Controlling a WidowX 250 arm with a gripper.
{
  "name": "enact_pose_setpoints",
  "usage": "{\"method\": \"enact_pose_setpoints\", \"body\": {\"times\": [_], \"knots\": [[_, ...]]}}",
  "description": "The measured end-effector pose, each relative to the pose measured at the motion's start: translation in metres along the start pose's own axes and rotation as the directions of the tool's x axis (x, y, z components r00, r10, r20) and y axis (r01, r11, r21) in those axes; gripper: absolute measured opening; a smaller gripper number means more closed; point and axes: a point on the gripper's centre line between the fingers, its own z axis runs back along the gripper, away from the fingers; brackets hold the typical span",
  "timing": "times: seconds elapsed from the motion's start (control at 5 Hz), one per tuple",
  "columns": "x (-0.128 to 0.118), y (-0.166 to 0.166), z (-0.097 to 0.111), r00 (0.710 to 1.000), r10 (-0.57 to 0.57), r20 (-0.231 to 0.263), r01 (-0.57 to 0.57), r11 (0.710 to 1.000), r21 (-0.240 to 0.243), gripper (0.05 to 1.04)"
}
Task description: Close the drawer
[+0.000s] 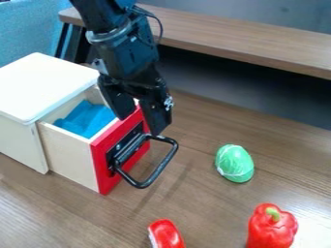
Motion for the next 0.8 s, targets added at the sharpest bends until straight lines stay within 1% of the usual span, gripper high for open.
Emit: {"method": "enact_pose_setpoints", "body": {"times": [0.4,0.6,0.8], "knots": [[-0.005,0.007,-0.008,0.999,0.028,-0.039,-0.028,1.0,-0.005,0.998],[-0.005,0.001,-0.021,0.996,0.034,-0.077,-0.035,0.999,-0.001,0.998],[0.003,-0.003,-0.034,0.993,0.054,-0.104,-0.053,0.998,0.015,0.998]]}}
